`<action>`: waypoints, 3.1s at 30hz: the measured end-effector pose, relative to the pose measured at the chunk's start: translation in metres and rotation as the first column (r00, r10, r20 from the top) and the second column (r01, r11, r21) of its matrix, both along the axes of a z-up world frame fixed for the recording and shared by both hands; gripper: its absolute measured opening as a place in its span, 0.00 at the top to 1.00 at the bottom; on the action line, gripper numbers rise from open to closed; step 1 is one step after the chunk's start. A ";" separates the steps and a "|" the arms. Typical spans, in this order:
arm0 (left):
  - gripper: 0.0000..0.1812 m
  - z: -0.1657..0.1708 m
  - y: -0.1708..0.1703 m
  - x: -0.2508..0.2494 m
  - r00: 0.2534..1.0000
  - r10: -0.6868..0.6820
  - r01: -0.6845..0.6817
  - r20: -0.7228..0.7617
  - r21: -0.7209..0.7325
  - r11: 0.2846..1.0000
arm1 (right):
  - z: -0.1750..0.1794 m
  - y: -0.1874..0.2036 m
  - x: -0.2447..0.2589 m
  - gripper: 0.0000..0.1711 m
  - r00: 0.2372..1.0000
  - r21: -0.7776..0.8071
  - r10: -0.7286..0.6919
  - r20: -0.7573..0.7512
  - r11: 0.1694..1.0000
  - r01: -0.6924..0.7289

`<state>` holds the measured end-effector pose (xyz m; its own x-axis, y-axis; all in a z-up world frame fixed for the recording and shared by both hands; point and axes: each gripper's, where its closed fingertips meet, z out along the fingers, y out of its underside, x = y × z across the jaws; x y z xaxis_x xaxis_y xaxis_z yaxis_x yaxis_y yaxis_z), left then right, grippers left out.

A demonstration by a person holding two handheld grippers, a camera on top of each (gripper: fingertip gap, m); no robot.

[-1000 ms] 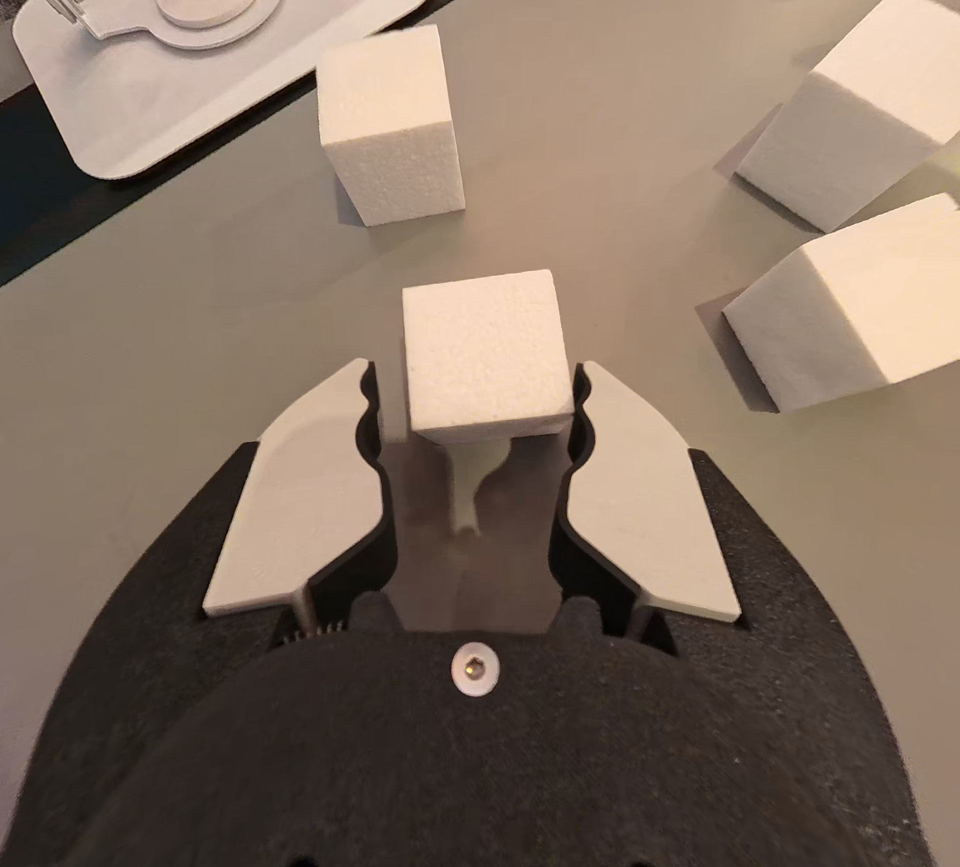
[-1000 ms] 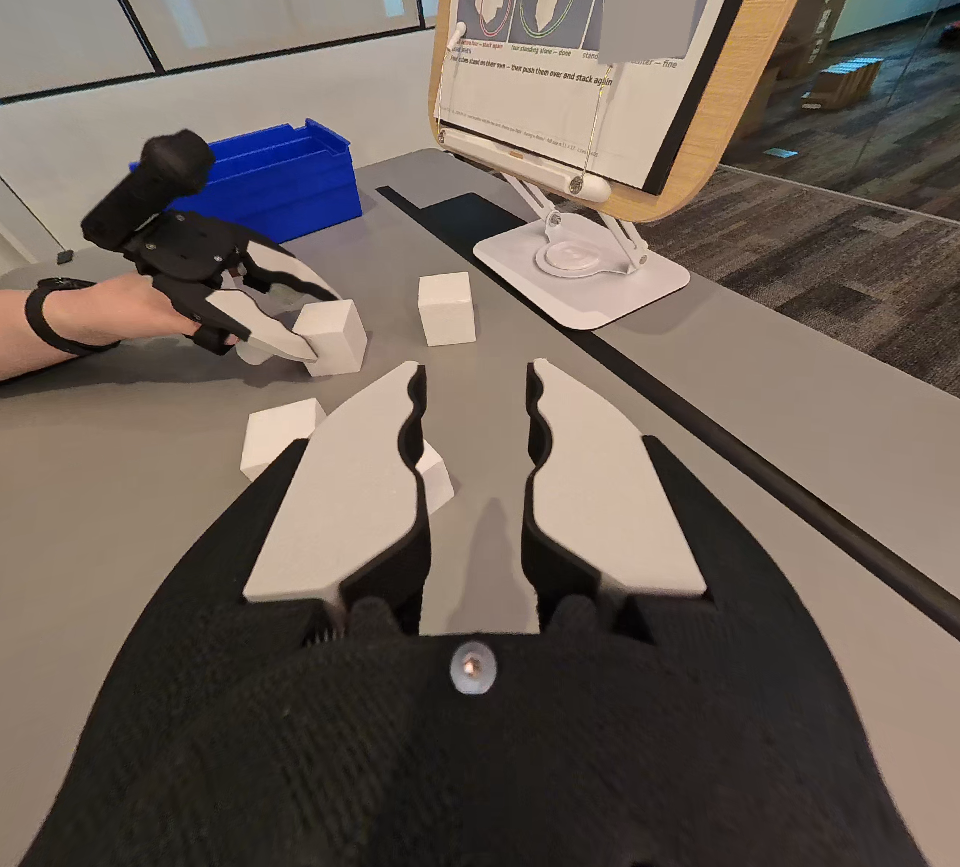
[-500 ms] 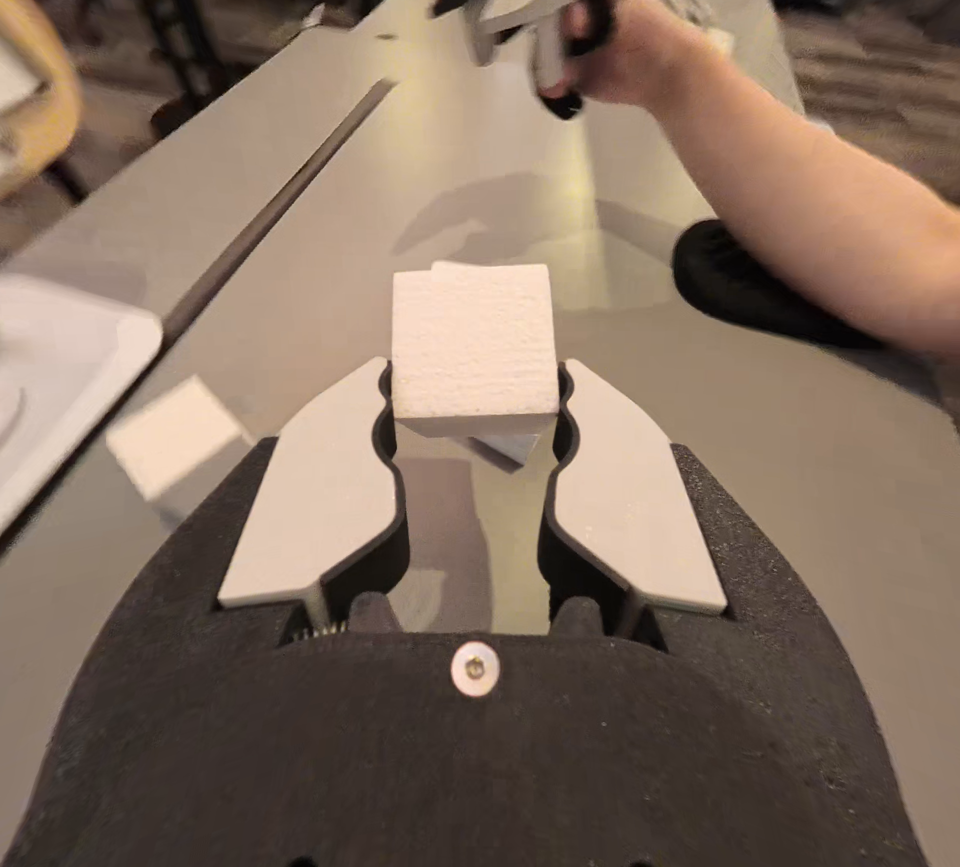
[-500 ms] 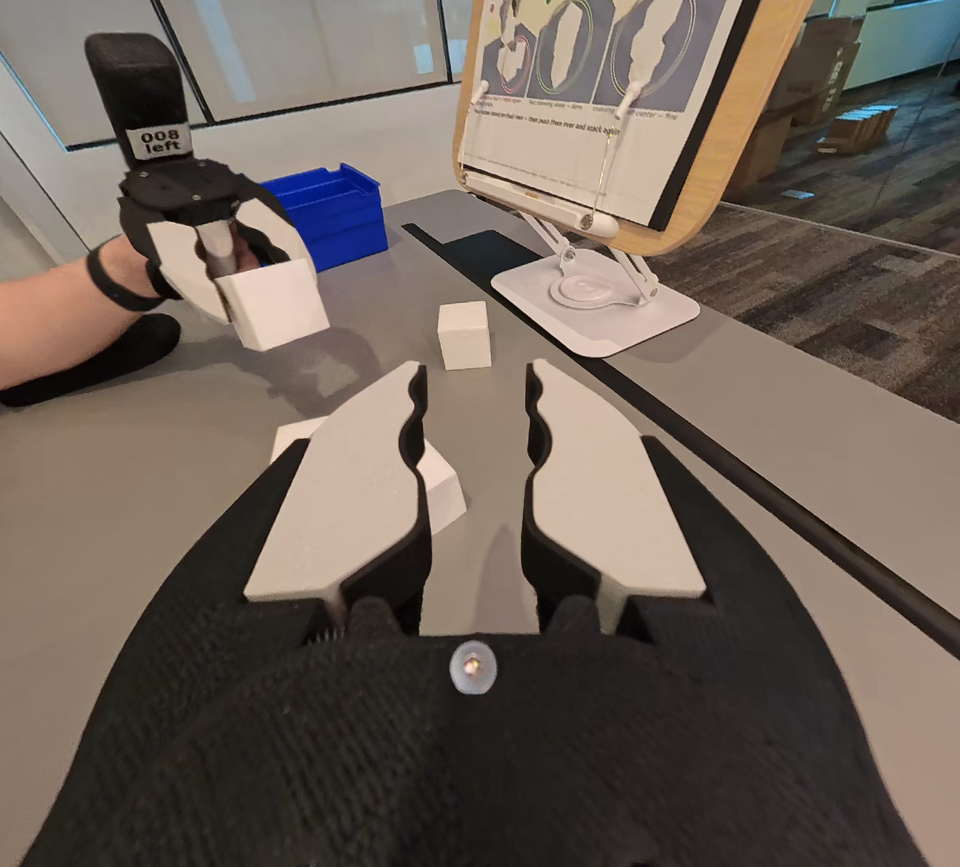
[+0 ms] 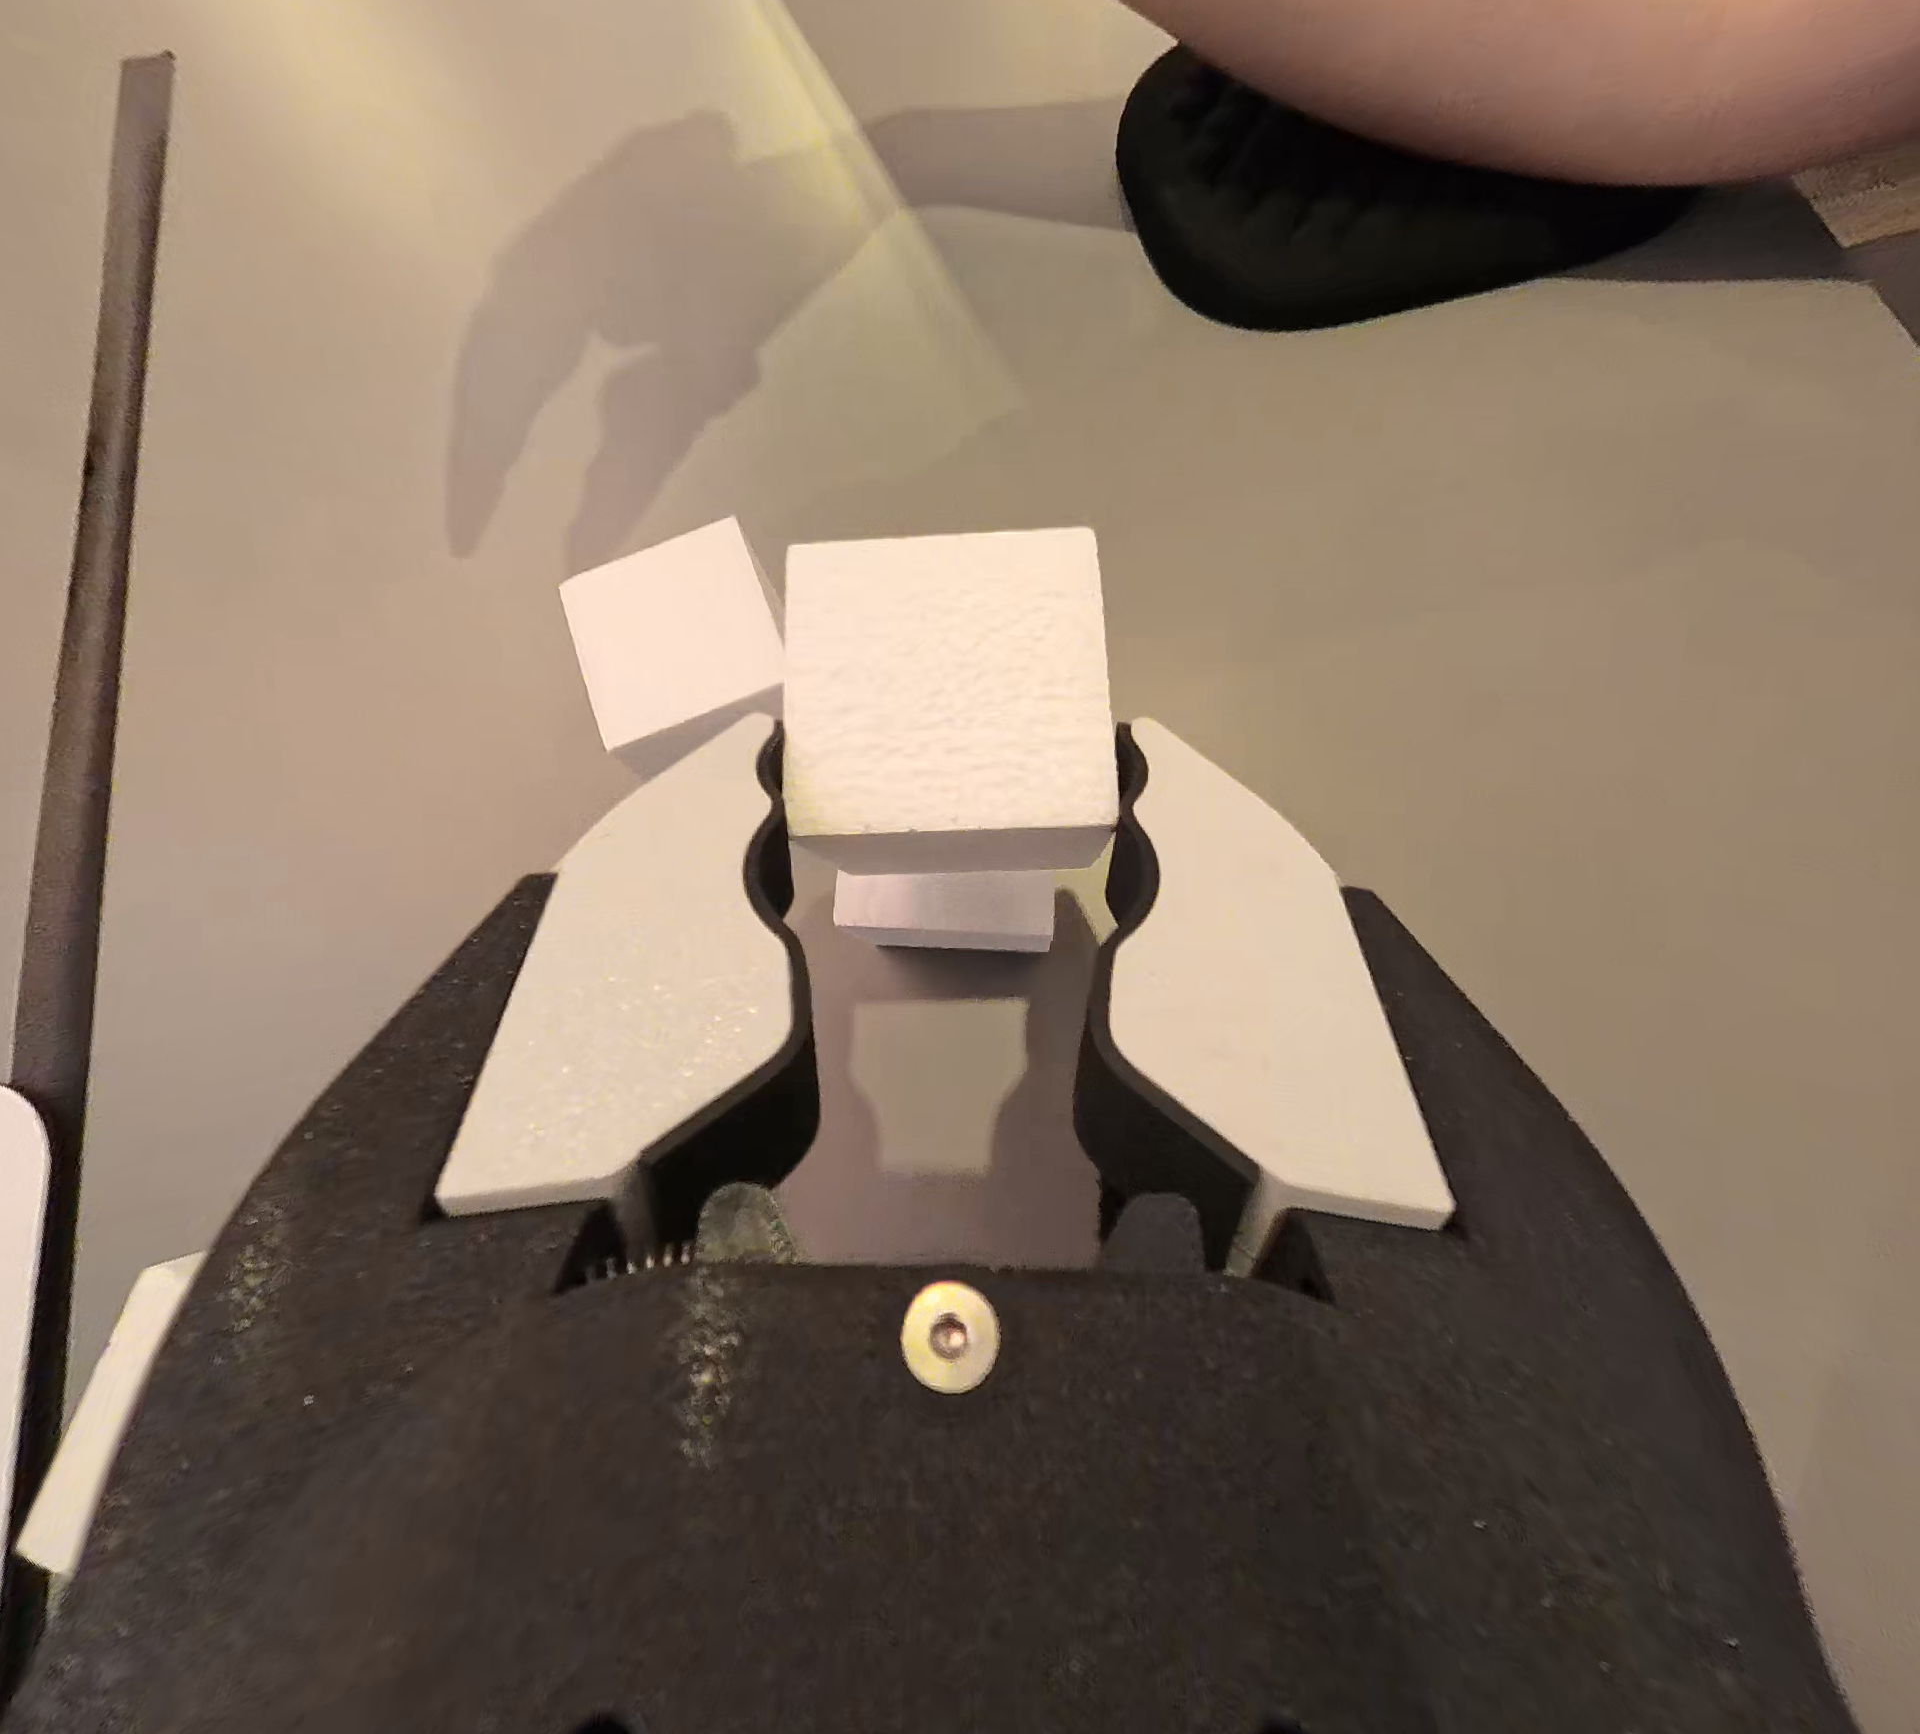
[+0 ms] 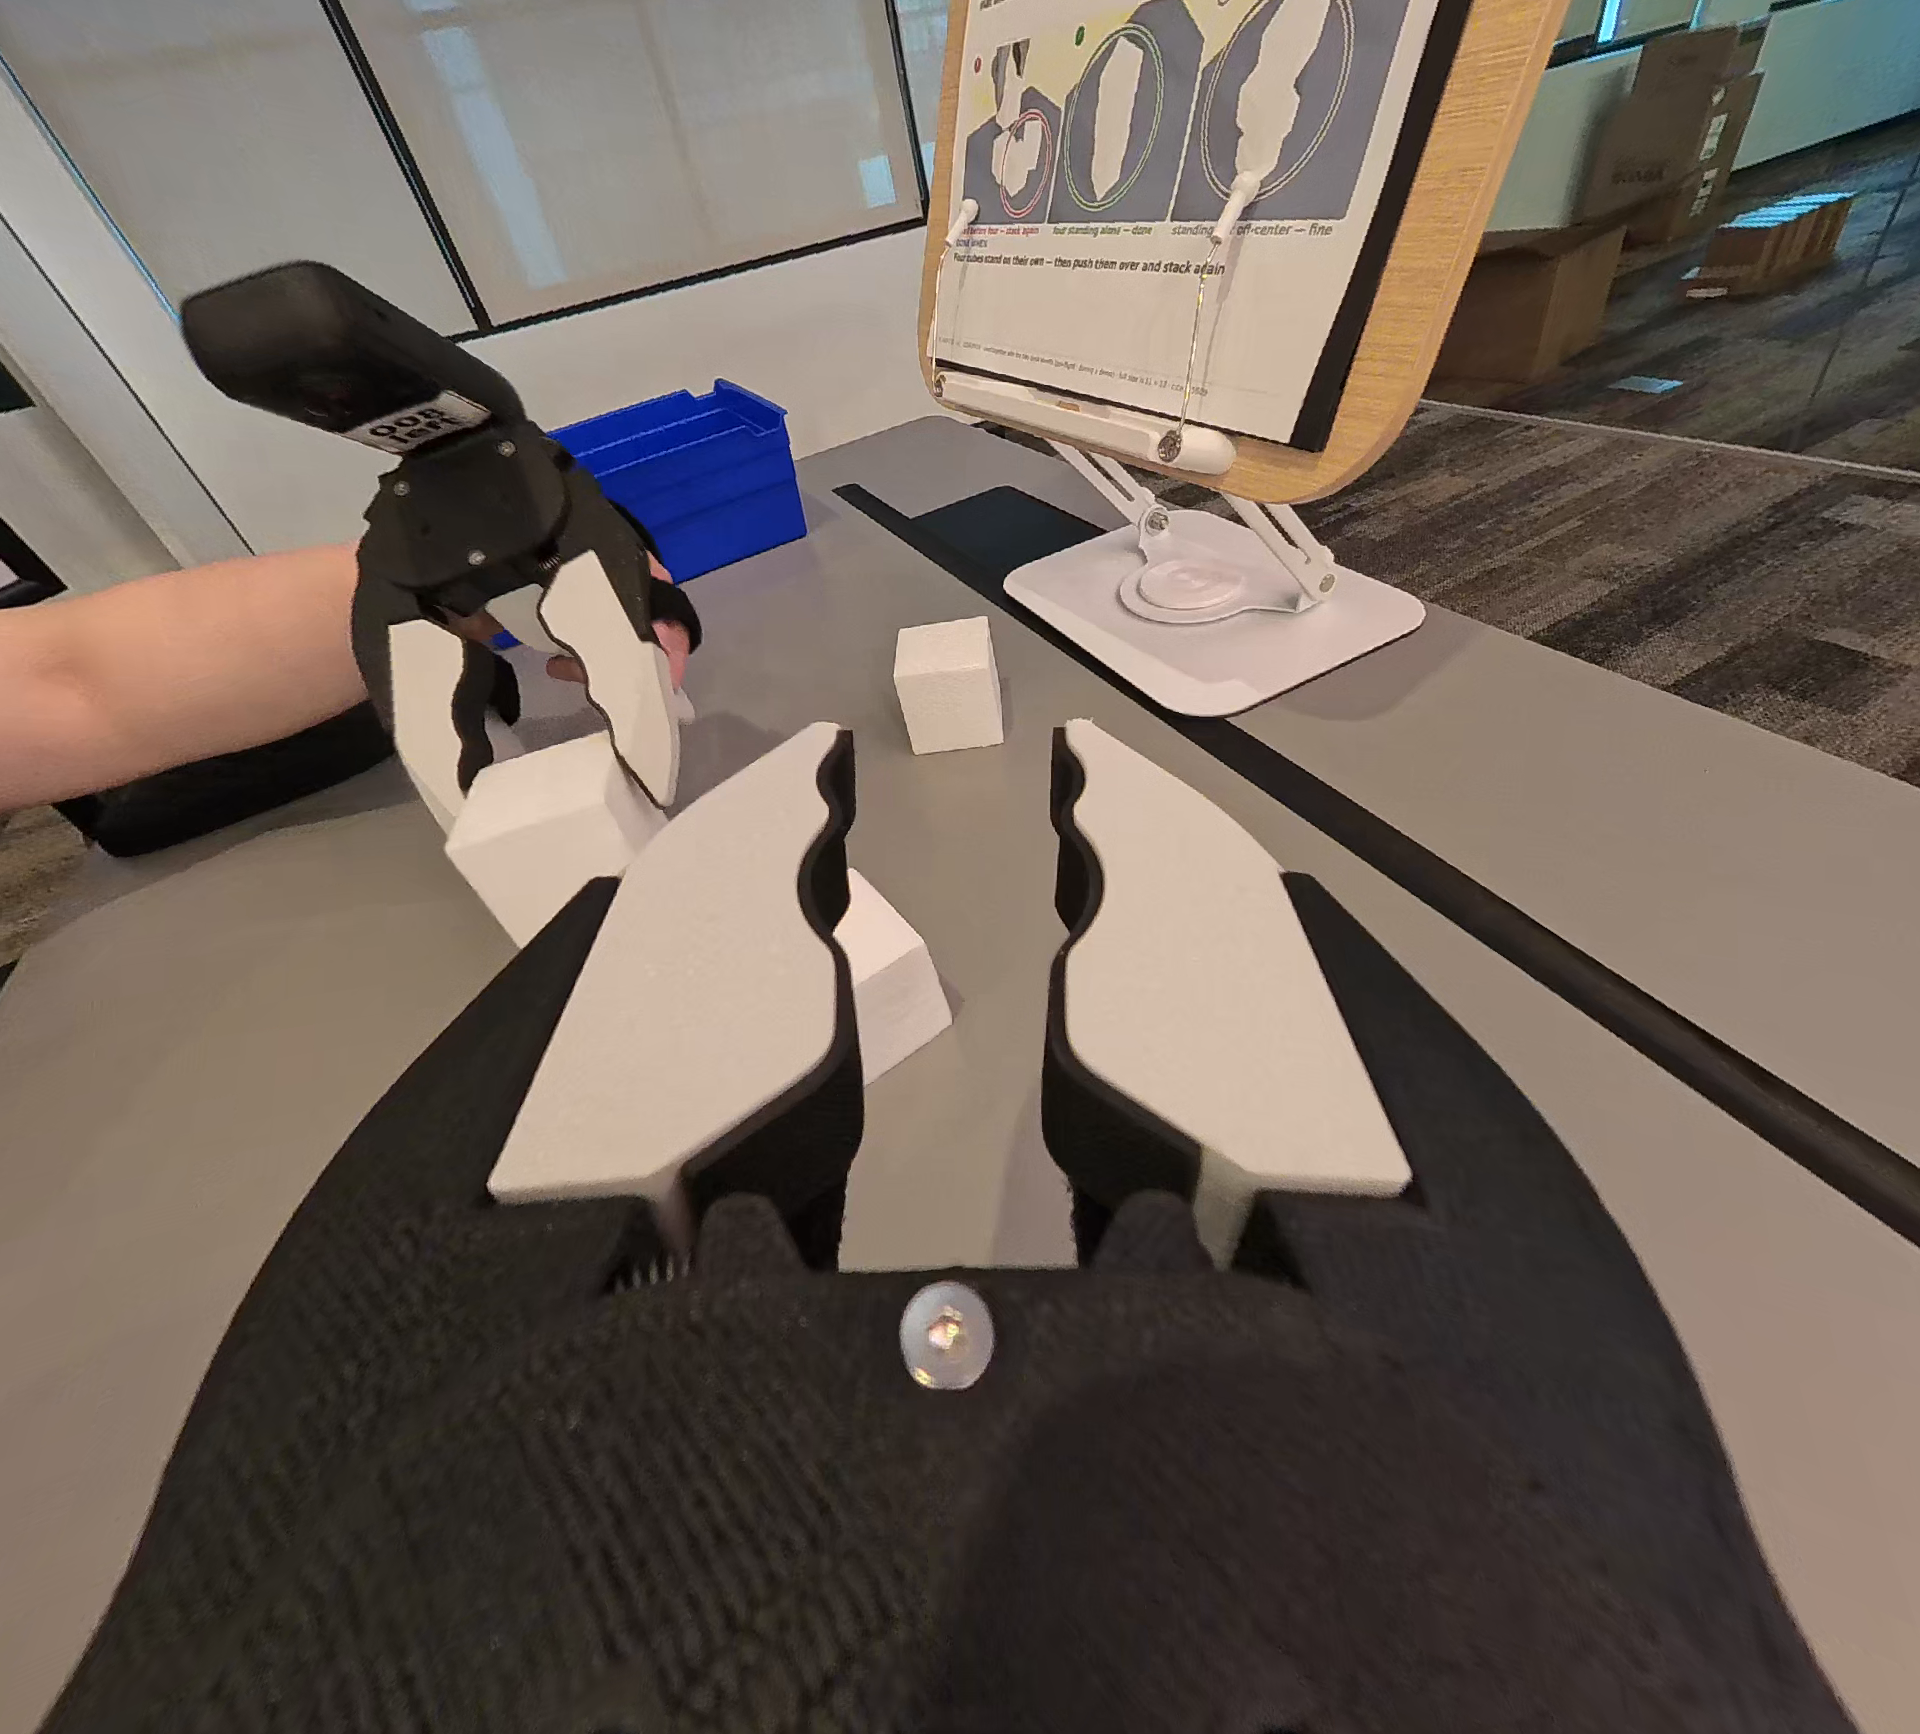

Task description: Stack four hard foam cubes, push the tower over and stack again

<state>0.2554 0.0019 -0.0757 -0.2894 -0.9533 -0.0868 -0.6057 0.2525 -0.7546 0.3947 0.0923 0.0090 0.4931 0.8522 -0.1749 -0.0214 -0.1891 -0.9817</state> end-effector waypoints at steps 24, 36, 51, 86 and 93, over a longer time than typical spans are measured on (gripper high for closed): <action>0.54 0.003 0.009 -0.003 0.999 0.033 -0.032 0.020 -0.042 0.999 | -0.018 -0.013 -0.027 0.69 0.986 -0.002 0.165 0.033 0.986 -0.165; 0.52 0.114 -0.028 -0.071 0.909 0.182 -0.157 0.375 -0.096 0.983 | -0.109 -0.023 -0.084 0.54 0.846 -0.035 0.320 0.427 0.940 -0.338; 0.54 0.167 -0.052 -0.121 0.844 0.199 -0.256 0.499 0.048 0.966 | -0.106 -0.015 -0.069 0.65 0.840 -0.115 0.257 0.477 0.966 -0.231; 0.55 0.179 -0.044 -0.141 0.830 0.311 -0.425 0.463 0.165 0.890 | -0.039 -0.070 -0.148 0.64 0.761 -0.219 0.143 0.633 0.976 -0.002; 0.54 0.177 -0.045 -0.140 0.838 0.312 -0.430 0.447 0.192 0.882 | -0.044 -0.070 -0.148 0.64 0.749 -0.226 0.148 0.646 0.974 0.003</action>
